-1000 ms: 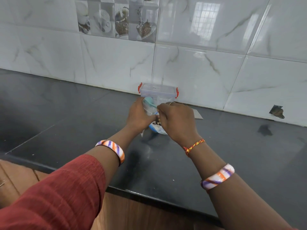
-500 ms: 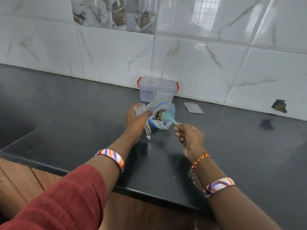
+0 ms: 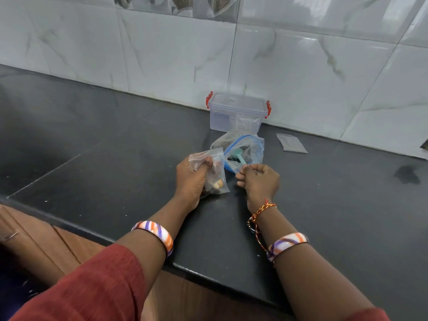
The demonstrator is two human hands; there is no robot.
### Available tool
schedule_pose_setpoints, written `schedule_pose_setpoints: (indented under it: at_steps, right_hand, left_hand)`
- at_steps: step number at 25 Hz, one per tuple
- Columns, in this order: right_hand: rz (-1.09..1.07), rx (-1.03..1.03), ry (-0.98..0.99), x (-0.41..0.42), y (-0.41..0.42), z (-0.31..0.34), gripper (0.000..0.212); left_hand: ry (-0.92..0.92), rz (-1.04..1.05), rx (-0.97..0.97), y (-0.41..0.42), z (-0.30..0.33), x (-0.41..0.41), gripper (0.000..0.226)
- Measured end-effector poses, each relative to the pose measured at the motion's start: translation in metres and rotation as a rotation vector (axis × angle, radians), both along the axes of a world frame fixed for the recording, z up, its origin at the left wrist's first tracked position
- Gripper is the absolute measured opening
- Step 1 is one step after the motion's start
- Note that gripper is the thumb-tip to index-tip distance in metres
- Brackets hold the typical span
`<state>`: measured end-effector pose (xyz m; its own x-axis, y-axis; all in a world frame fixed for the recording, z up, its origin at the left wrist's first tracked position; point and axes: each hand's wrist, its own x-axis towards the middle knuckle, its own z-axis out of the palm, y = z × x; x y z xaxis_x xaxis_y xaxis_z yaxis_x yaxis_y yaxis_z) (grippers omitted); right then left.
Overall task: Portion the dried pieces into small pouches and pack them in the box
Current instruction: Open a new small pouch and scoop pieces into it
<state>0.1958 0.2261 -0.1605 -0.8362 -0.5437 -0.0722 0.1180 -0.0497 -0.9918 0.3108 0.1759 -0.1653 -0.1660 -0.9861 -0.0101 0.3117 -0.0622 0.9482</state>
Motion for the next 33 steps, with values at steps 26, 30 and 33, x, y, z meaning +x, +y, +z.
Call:
schedule_pose_setpoints:
  at_steps: [26, 30, 33]
  right_hand:
    - [0.374, -0.148, 0.297, 0.007, 0.004, -0.006, 0.007]
    - [0.369, -0.126, 0.281, 0.008, 0.002, -0.007, 0.008]
    - [0.359, -0.161, 0.217, 0.007, 0.003, -0.006, 0.011]
  left_hand:
    - [0.079, -0.201, -0.034, -0.001, -0.001, 0.006, 0.013]
    - [0.056, -0.217, -0.045, 0.0, -0.001, 0.006, 0.013]
    - [0.086, -0.231, 0.013, 0.0, 0.001, 0.006, 0.019]
